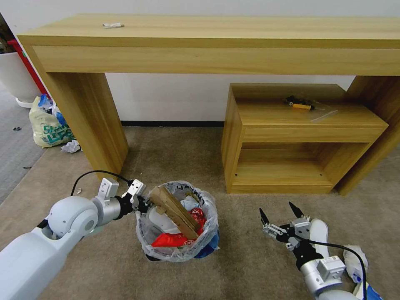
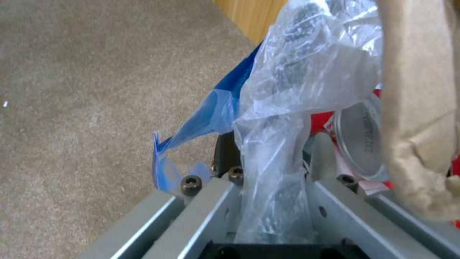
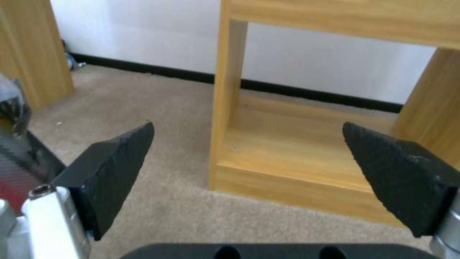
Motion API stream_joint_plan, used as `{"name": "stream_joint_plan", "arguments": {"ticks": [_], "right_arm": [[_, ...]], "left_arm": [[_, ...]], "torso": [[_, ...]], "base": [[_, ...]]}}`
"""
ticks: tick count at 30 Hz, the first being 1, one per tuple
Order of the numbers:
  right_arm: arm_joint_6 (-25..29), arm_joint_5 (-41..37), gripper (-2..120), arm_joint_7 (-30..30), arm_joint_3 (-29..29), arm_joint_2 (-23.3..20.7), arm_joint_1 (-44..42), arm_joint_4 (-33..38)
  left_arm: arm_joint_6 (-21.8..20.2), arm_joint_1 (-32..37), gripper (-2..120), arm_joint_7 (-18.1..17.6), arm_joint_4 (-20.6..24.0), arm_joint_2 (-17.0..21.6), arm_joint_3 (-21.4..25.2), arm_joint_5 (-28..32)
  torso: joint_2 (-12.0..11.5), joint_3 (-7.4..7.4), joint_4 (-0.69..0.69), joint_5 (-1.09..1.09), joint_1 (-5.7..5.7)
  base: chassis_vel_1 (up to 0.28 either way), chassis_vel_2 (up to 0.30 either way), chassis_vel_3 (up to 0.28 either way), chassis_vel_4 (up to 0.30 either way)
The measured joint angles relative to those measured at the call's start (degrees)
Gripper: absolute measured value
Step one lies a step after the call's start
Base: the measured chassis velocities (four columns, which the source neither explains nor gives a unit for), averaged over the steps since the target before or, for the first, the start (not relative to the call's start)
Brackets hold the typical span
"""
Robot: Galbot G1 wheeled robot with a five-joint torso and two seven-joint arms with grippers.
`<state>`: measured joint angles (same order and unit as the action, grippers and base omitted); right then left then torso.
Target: Pick up the trash bin and place the garbage on the floor into it.
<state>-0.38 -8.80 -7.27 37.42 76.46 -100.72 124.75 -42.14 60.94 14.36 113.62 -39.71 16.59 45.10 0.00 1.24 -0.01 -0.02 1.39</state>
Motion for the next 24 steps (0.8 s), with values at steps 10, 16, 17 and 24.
{"name": "stream_joint_plan", "arguments": {"ticks": [10, 16, 17, 24], "right_arm": [[-0.12, -0.62, 100, -0.13, 1.82, -0.13, -0.65, 1.29], [0.16, -1.16, 100, -0.35, 3.21, -0.09, -1.40, 1.15], [0.23, -1.23, 100, -0.41, 3.42, -0.08, -1.49, 1.05], [0.34, -2.68, 100, -0.32, 5.42, 0.11, -2.12, -0.60]], "left_arm": [[0.00, 0.69, 0, 0.02, 1.35, 0.18, 0.34, -0.03], [0.00, 1.13, 0, 0.03, 1.88, 0.17, 0.45, -0.08], [0.00, 1.19, 0, 0.03, 1.97, 0.16, 0.45, -0.08], [0.00, 1.40, 0, -0.16, 2.48, 0.14, 0.34, -0.08]], "torso": [[0.00, 0.00, 0.01, 0.00, 0.00], [0.00, 0.00, -0.01, -0.03, 0.00], [0.00, 0.01, -0.01, -0.02, 0.00], [0.00, 0.00, 0.00, 0.03, 0.00]], "base": [[-0.091, -0.095, 0.088, 0.094], [-0.199, -0.216, 0.182, 0.195], [-0.213, -0.162, 0.171, 0.187], [-0.173, -0.156, 0.161, 0.168]]}}
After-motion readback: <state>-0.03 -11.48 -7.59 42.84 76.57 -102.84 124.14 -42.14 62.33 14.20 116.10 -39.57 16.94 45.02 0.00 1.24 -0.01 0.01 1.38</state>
